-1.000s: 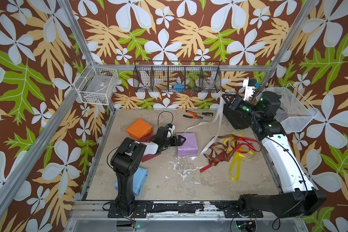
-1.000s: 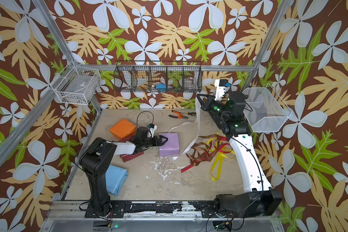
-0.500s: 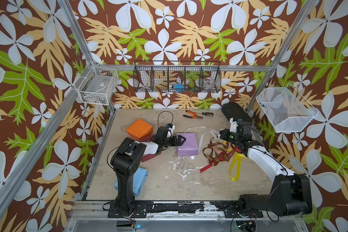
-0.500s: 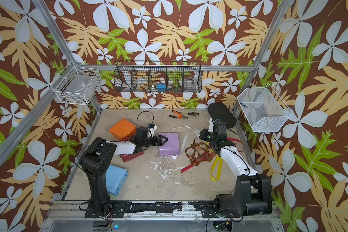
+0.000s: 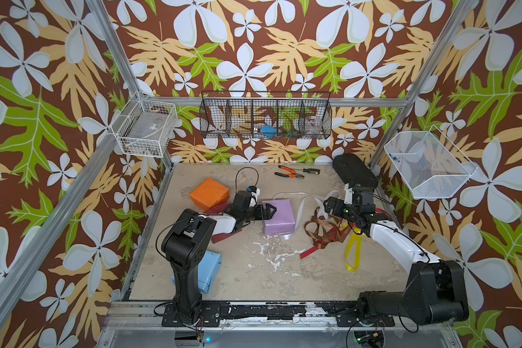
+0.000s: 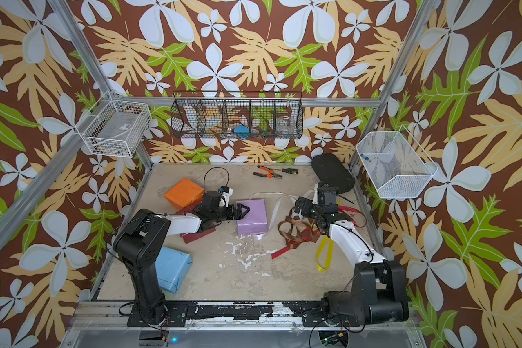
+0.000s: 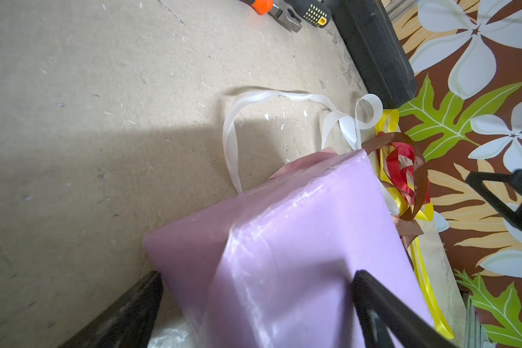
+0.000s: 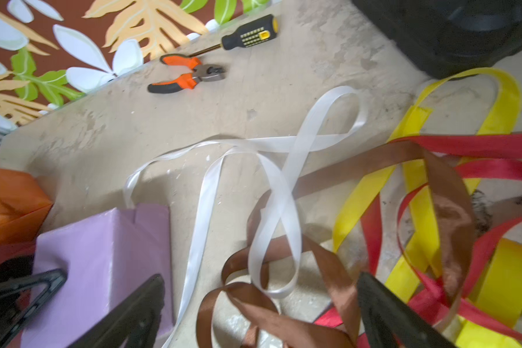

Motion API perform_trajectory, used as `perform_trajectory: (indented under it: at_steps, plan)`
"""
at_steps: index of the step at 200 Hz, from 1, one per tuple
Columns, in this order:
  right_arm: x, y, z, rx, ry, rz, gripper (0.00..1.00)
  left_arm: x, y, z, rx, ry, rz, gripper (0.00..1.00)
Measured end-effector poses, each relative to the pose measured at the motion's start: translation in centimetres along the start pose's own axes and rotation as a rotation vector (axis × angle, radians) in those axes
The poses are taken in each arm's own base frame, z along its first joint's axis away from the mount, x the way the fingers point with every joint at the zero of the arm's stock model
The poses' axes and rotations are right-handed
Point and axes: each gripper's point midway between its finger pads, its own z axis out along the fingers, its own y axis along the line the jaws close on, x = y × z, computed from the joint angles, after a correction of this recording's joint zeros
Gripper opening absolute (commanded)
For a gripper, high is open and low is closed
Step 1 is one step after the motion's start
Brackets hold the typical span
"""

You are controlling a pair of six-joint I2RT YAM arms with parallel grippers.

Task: Untie the ribbon bows on the gift boxes
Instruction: Place the ribbon at the center of the board, then adjust the ribbon at the center of the board.

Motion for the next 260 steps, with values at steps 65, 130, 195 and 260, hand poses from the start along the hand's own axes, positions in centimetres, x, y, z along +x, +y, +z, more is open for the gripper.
perform_trajectory:
  at_steps: [65, 130, 195, 260]
  plan:
    - [13.4, 8.9, -0.9, -0.325, 0.249, -0.081, 0.49, 0.1, 0.0, 0.2, 0.008, 0.004, 0.002, 0.98]
    - [17.8, 11.0, 2.1, -0.44, 0.321, 0.121, 0.73, 0.2, -0.2, 0.2, 0.019, 0.006, 0.001, 0.97]
    - [17.9, 12.1, 4.7, -0.49, 0.319, 0.246, 0.31, 0.2, -0.3, 0.3, 0.025, 0.009, -0.001, 0.97]
    - [16.8, 12.8, 3.7, -0.54, 0.288, 0.254, 0.0, 0.2, -0.2, 0.3, 0.023, 0.008, -0.001, 0.96]
